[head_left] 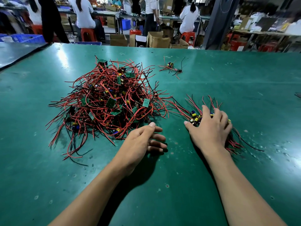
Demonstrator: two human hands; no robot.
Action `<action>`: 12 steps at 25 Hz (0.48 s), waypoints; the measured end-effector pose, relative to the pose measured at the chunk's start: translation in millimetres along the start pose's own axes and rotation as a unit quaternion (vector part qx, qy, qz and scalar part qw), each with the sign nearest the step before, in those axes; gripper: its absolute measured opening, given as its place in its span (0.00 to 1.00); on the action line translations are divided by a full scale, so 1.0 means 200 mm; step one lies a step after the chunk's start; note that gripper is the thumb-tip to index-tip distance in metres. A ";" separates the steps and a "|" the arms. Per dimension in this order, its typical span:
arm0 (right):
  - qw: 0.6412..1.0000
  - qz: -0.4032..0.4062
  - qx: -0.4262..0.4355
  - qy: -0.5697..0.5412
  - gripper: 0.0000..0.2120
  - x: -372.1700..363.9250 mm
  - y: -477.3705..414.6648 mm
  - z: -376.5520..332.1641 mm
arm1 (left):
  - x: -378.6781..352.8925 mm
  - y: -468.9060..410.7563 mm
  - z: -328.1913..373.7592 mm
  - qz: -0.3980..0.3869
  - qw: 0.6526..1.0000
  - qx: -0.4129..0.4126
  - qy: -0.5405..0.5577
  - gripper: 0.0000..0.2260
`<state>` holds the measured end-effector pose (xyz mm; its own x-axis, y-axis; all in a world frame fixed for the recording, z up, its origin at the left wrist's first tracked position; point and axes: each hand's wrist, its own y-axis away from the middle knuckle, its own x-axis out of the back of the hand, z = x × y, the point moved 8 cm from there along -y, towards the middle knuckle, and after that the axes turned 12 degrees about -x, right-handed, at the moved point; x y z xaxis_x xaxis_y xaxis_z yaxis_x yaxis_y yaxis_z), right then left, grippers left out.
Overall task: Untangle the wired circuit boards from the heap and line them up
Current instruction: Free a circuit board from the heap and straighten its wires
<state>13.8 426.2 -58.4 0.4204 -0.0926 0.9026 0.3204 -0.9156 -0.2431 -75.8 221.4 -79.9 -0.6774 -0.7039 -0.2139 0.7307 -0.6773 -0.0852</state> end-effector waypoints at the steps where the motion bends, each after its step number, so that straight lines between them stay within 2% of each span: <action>1: 1.000 0.000 -0.003 0.013 0.42 0.00 -0.01 0.00 | 0.00 0.00 0.00 -0.001 1.000 -0.001 -0.001 0.17; 3: 0.998 -0.031 -0.022 0.046 0.50 -0.01 -0.05 0.02 | 0.01 -0.01 0.00 -0.002 1.000 -0.001 -0.004 0.17; 7: 0.979 -0.160 -0.087 0.094 0.62 -0.06 -0.19 0.09 | 0.01 -0.01 0.00 0.000 1.000 -0.001 -0.005 0.17; 9: 0.975 -0.185 -0.092 0.086 0.60 -0.08 -0.21 0.10 | 0.01 0.00 0.00 -0.001 1.000 0.000 -0.004 0.17; 12: 0.984 -0.141 -0.075 0.083 0.46 -0.08 -0.23 0.05 | 0.01 -0.01 0.00 0.000 1.000 -0.001 -0.003 0.18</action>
<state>0.5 473.3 -65.8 0.1839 0.1229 0.9752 0.2705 -0.9602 0.0700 -78.2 220.9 -79.9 -0.6777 -0.7052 -0.2085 0.7311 -0.6766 -0.0880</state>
